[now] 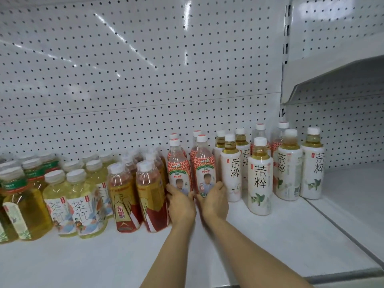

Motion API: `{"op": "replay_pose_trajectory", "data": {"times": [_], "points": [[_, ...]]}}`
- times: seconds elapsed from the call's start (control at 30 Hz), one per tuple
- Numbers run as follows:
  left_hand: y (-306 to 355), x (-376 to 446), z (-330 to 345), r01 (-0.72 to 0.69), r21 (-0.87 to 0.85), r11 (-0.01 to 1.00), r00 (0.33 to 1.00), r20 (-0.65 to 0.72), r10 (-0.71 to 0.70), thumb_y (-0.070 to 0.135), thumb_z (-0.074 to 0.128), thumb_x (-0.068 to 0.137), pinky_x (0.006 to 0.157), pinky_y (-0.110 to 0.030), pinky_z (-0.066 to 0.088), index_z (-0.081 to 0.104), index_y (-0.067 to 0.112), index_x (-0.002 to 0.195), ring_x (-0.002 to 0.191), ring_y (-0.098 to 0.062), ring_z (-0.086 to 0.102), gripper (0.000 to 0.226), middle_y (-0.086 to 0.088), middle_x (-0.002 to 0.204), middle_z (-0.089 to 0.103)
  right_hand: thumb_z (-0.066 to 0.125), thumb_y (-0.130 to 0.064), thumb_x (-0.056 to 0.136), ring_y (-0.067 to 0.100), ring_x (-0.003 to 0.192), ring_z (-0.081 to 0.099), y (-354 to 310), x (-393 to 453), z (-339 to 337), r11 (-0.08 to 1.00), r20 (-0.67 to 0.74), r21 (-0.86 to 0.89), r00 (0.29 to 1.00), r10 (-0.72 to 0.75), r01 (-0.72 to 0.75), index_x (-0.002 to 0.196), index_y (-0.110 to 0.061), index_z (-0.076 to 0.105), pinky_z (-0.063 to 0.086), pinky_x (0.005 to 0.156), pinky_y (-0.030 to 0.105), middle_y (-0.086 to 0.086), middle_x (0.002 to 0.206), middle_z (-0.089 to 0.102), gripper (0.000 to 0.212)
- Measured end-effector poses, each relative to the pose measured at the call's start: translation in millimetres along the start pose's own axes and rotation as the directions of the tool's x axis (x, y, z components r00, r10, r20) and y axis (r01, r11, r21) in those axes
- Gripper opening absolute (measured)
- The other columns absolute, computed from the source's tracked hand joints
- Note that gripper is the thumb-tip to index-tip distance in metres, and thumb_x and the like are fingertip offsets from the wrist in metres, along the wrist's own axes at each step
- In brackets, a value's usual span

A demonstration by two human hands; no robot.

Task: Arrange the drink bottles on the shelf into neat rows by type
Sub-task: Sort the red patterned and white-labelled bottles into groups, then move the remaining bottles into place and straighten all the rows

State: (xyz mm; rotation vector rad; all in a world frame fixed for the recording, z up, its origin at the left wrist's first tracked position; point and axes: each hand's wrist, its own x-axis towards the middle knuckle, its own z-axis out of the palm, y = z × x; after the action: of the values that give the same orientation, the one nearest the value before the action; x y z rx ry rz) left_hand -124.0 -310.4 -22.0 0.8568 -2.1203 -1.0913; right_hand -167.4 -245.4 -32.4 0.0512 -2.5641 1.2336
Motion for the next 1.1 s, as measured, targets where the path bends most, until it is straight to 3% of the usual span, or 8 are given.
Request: {"op": "replay_pose_trajectory", "data": {"times": [0.17, 0.33, 0.53, 0.7, 0.83, 1.03, 1.1], "points": [[1, 8, 6, 0.000, 0.056, 0.998, 1.000, 0.031, -0.002, 0.033, 0.064, 0.092, 0.089, -0.048, 0.048, 0.030, -0.004, 0.136, 0.116, -0.044, 0.056, 0.066, -0.025, 0.133, 0.051, 0.075, -0.050, 0.073, 0.030, 0.112, 0.055, 2, 1, 7, 1.000, -0.027, 0.007, 1.000, -0.008, 0.008, 0.117, -0.007, 0.039, 0.050, 0.080, 0.038, 0.013, 0.120, 0.053, 0.072], [-3, -1, 9, 0.036, 0.035, 0.999, 0.999, 0.030, -0.037, 0.032, 0.064, 0.093, 0.093, -0.047, 0.044, 0.033, -0.006, 0.138, 0.122, -0.045, 0.050, 0.067, -0.026, 0.136, 0.047, 0.071, -0.040, 0.081, 0.031, 0.113, 0.055, 7, -4, -8, 0.999, 0.070, 0.036, 0.997, -0.013, 0.011, 0.117, -0.008, 0.040, 0.048, 0.084, 0.039, 0.013, 0.124, 0.053, 0.058], [17, -28, 13, 0.156, -0.081, 0.984, 0.988, 0.002, -0.157, 0.042, 0.068, 0.089, 0.112, -0.050, 0.027, 0.006, -0.009, 0.151, 0.139, -0.045, 0.030, 0.101, -0.030, 0.153, 0.025, 0.064, -0.040, 0.085, 0.027, 0.108, 0.059, 28, -27, -61, 0.983, 0.032, -0.108, 0.989, -0.144, 0.146, 0.119, -0.016, 0.050, 0.048, 0.082, 0.036, 0.005, 0.117, 0.061, 0.043], [48, -83, 21, -0.182, -0.075, 0.980, 0.975, -0.145, 0.170, 0.027, 0.070, 0.087, 0.111, -0.049, 0.022, 0.025, -0.004, 0.149, 0.134, -0.044, 0.029, 0.082, -0.027, 0.151, 0.030, 0.058, -0.033, 0.087, 0.021, 0.107, 0.057, 61, -30, -120, 0.951, -0.118, -0.172, 0.953, -0.279, 0.257, 0.121, -0.020, 0.055, 0.048, 0.080, 0.033, -0.002, 0.115, 0.062, 0.036], [68, -115, 34, -0.509, -0.023, 0.861, 0.845, -0.203, 0.494, 0.017, 0.070, 0.085, 0.111, -0.049, 0.030, 0.041, 0.000, 0.141, 0.129, -0.040, 0.038, 0.066, -0.022, 0.140, 0.044, 0.060, -0.032, 0.087, 0.022, 0.100, 0.060, 95, -16, -161, 0.941, -0.197, -0.208, 0.931, -0.307, 0.266, 0.115, -0.019, 0.058, 0.050, 0.074, 0.033, 0.000, 0.108, 0.065, 0.031], [128, -147, 60, -0.792, -0.116, 0.599, 0.608, -0.223, 0.762, 0.014, 0.059, 0.095, 0.112, -0.039, 0.035, 0.045, 0.005, 0.140, 0.132, -0.028, 0.042, 0.048, -0.012, 0.140, 0.049, 0.059, -0.030, 0.089, 0.025, 0.099, 0.060, 137, 20, -214, 0.943, -0.261, -0.241, 0.921, -0.290, 0.229, 0.119, -0.017, 0.059, 0.050, 0.072, 0.033, 0.004, 0.110, 0.065, 0.033], [146, -158, 81, -0.802, -0.147, 0.579, 0.597, -0.134, 0.791, 0.014, 0.056, 0.096, 0.110, -0.037, 0.038, 0.043, 0.007, 0.142, 0.131, -0.025, 0.044, 0.047, -0.010, 0.140, 0.049, 0.060, -0.029, 0.088, 0.024, 0.101, 0.058, 149, 34, -228, 0.943, -0.233, -0.235, 0.928, -0.289, 0.235, 0.118, -0.015, 0.057, 0.046, 0.071, 0.032, 0.003, 0.110, 0.064, 0.033]]}}
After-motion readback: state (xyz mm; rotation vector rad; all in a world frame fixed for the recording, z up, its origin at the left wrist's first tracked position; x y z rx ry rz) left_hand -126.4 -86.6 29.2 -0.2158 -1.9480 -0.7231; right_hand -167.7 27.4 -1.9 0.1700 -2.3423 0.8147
